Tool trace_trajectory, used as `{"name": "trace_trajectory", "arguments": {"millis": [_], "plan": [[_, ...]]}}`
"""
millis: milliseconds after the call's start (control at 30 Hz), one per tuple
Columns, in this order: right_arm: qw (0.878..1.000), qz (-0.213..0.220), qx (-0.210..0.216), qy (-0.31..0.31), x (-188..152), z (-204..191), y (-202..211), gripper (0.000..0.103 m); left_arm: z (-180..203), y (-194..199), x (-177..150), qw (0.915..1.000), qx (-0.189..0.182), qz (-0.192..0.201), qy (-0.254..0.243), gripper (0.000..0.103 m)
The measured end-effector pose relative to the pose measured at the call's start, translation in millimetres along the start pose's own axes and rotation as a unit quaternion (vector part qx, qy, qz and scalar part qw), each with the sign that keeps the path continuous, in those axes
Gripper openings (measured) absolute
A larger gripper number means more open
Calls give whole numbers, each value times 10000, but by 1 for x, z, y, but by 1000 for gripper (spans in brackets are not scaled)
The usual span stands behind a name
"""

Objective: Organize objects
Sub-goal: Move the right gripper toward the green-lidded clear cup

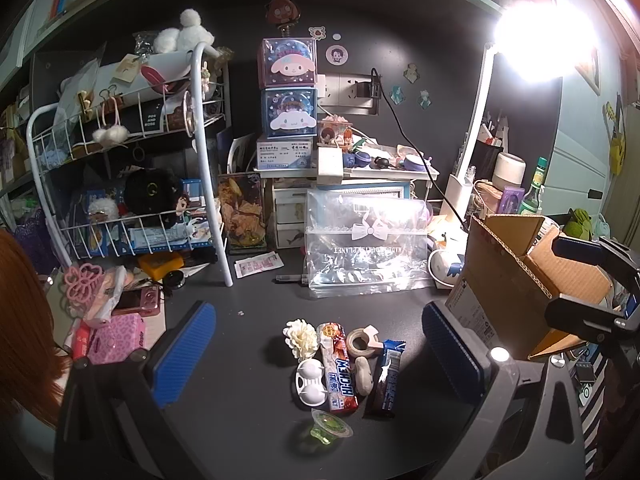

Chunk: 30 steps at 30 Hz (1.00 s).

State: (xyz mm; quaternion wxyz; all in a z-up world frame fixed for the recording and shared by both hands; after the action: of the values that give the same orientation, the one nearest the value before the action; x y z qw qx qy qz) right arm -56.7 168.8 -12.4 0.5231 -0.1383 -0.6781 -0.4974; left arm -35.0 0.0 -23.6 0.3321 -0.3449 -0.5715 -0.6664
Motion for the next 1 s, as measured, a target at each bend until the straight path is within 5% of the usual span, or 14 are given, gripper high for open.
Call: {"name": "trace_trajectory", "arguments": {"millis": [667, 1000], "plan": [[9997, 115, -58, 192, 1, -7, 5, 103, 3, 0, 1, 10000, -53, 8, 6, 103], [9951, 354, -336, 855, 8, -51, 10, 103, -40, -7, 0, 10000, -14, -5, 48, 103]]}}
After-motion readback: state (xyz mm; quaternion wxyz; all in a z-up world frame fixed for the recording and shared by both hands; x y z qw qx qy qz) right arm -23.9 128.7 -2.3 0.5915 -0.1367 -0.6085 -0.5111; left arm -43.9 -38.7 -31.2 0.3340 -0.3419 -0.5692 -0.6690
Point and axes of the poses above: each gripper's, at about its wrist camera, not at the fingertips, and y roughly against the way its jaws point, z to its right, x to its top, the point moved 5 cm from there along -y, roughly the way its jaws point, and after that the axes turned 8 degrees about -x, right-handed, at the moved point
